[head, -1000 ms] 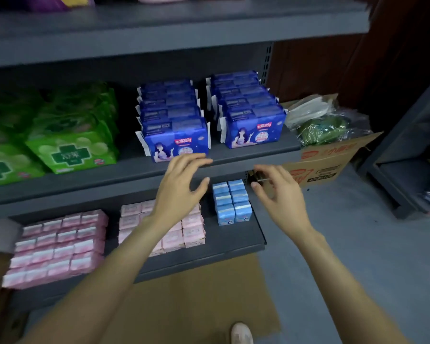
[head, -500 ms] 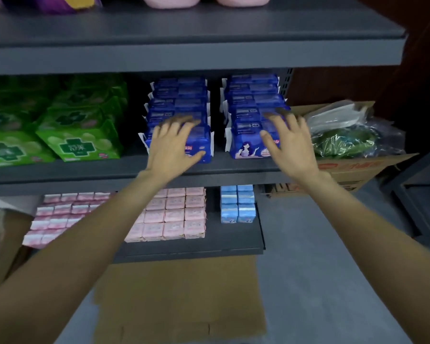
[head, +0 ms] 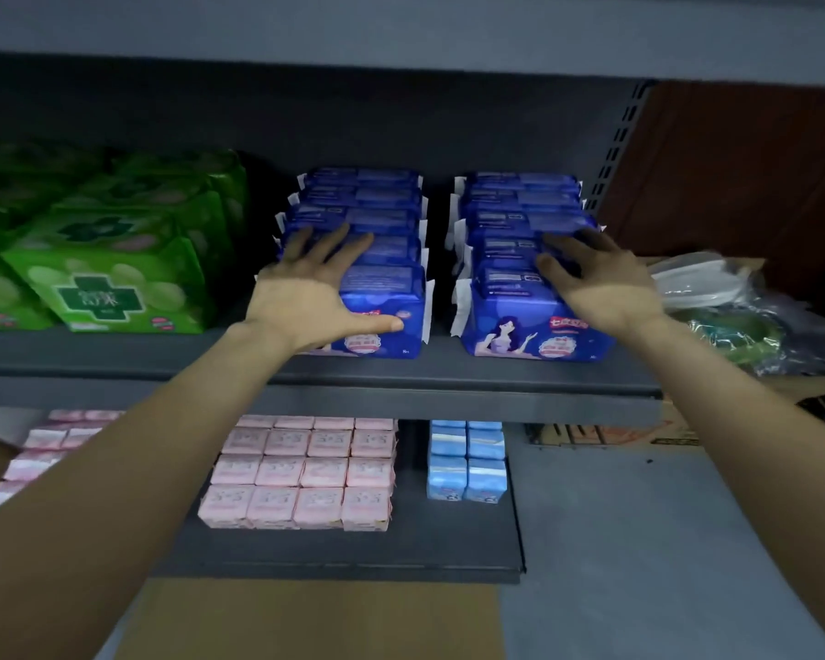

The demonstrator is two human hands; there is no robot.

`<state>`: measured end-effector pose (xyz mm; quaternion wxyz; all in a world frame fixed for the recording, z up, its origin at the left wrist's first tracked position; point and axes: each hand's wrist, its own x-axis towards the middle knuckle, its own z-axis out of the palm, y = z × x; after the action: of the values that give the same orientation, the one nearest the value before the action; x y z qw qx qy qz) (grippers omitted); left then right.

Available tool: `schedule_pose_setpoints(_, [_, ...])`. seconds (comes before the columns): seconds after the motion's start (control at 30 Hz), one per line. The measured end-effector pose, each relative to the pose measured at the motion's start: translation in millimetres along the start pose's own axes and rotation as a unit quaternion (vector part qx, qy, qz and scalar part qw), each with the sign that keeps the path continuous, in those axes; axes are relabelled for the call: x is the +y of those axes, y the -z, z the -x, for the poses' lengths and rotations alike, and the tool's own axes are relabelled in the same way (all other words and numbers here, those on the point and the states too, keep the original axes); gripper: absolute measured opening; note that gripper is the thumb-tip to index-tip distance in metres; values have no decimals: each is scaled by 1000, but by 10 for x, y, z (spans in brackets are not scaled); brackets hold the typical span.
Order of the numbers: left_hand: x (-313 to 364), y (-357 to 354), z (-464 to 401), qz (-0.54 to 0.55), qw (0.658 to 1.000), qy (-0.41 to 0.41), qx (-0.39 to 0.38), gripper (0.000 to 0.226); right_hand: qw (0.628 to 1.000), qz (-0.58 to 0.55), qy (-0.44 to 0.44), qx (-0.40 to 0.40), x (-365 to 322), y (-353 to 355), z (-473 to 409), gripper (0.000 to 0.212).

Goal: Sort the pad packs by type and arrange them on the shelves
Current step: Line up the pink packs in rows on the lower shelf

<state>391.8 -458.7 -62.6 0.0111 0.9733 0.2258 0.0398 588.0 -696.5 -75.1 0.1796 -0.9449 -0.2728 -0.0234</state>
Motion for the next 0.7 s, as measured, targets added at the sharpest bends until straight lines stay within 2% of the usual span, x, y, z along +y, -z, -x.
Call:
schedule_pose_setpoints(0.07, [16, -11, -11, -4, 1000, -6, 14, 110, 1000, -4, -6, 23, -126, -29, 35, 50])
schedule_pose_setpoints(0.23, [9, -66, -73, -8, 1000, -16, 23, 111, 1000, -12, 8, 2, -514, -100, 111, 44])
schedule_pose_setpoints(0.37, [14, -63, -99, 1, 1000, -17, 13, 115, 1000, 16, 8, 3, -537, -76, 121, 44])
schedule_pose_setpoints(0.43, [20, -48, -118, -13, 1000, -19, 1, 115, 998, 45, 17, 34, -503, -54, 127, 46])
schedule_pose_setpoints(0.53, [101, -17, -122, -83, 996, -28, 5, 126, 995, 11, 16, 102, -370, 88, 27, 47])
schedule_pose_setpoints(0.63, [270, -84, -74, -67, 995, -59, 55, 141, 998, -44, -26, 23, -207, 199, -192, 53])
schedule_pose_setpoints(0.7, [364, -158, -74, -46, 990, -89, 100, 134, 998, -50, -6, -41, -228, 155, -237, 51])
